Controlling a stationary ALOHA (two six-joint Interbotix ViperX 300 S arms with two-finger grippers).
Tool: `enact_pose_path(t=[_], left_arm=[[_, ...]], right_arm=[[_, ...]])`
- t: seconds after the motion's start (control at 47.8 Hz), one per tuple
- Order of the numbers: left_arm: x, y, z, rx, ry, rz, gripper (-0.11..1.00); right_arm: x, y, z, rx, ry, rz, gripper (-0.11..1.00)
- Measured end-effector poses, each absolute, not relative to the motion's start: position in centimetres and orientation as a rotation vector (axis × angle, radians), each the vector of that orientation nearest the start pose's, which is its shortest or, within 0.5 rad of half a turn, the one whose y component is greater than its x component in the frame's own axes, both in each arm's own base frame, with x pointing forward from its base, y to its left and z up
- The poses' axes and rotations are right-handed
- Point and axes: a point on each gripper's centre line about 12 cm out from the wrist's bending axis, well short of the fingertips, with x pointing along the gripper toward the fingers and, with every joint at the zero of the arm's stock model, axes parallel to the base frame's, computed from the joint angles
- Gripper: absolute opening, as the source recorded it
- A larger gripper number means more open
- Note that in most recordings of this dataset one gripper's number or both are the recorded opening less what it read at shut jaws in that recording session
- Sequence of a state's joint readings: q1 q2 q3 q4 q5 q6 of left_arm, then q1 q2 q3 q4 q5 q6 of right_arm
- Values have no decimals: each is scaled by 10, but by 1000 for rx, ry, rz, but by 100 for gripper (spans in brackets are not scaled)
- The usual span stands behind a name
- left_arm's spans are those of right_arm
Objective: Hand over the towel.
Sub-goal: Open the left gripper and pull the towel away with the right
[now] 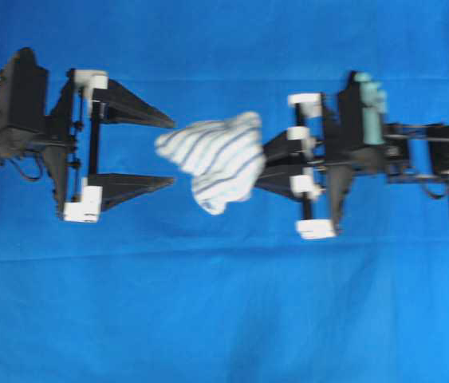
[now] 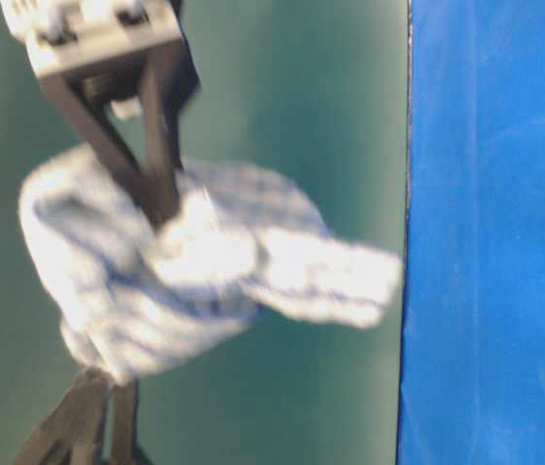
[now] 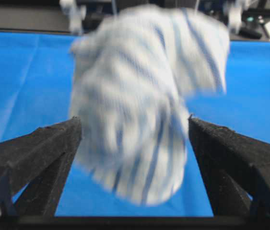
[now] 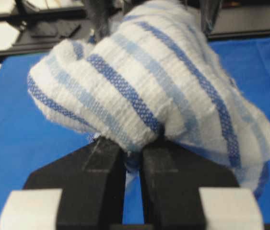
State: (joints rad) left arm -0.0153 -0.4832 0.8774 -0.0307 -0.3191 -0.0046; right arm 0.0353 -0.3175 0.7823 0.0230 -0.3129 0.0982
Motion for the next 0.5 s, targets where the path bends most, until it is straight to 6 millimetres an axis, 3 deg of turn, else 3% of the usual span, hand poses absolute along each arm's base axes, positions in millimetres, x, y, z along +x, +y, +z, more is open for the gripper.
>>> enact_pose_path(t=[0.251,0.503], left_arm=[[288,-3,302,-35,37,-5,90],[286,-3,303,-35,32,-5,90]], right_arm=[[306,11,286,117,132,23,9],[301,10,285,114,144,23,9]])
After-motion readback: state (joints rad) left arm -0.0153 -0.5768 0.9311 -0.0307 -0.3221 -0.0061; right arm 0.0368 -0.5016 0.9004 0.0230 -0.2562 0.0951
